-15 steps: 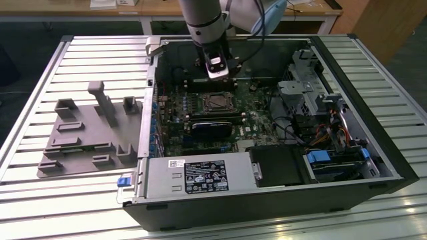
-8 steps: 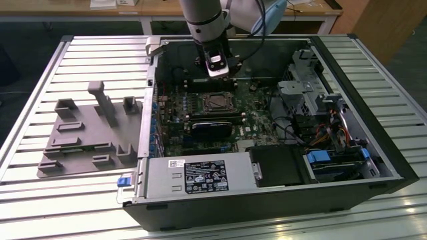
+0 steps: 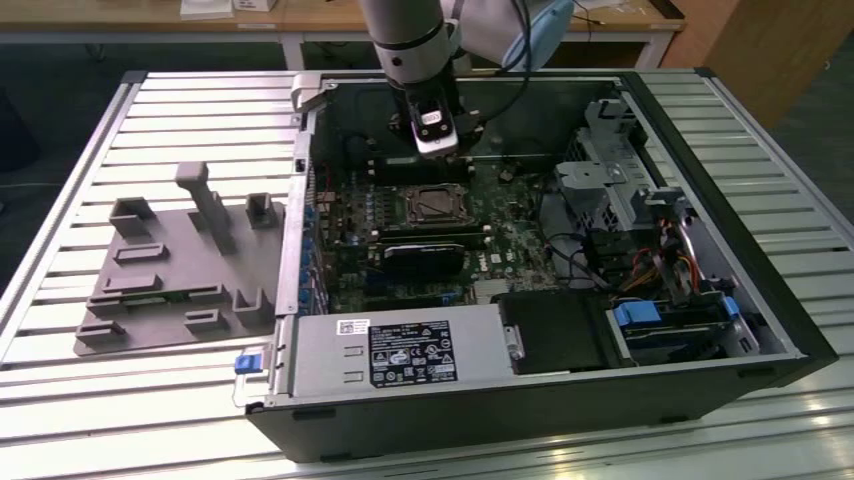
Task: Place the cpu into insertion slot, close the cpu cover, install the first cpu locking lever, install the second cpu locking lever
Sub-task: 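Install the first cpu locking lever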
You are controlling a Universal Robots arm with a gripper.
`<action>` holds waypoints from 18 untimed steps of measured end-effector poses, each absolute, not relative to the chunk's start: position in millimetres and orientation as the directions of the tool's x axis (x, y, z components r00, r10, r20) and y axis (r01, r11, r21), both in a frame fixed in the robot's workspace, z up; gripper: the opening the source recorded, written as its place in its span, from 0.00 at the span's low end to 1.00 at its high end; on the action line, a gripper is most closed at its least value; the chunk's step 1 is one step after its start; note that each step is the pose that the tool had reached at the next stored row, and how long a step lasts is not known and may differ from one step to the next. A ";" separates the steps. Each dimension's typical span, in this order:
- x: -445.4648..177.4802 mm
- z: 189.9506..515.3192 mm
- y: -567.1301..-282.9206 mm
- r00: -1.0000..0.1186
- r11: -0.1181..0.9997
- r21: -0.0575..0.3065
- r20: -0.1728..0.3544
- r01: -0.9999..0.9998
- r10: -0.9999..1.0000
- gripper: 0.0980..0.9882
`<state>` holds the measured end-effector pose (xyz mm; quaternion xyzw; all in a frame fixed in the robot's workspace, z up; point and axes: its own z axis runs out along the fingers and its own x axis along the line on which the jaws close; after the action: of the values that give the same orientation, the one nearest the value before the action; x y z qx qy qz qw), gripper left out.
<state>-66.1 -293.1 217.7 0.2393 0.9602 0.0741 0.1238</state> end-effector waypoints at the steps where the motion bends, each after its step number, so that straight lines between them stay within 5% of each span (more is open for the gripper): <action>1: -65.9 217.5 -293.1 -0.856 0.876 0.193 -0.201 0.442 0.477 0.00; 11: -60.8 216.5 -293.2 -0.876 0.884 0.092 -0.124 0.458 0.466 0.00; 18: -58.1 216.3 -298.3 -0.881 0.884 0.067 -0.083 0.462 0.466 0.00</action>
<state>-58.1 -298.3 216.3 0.2393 0.9695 0.0227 0.0484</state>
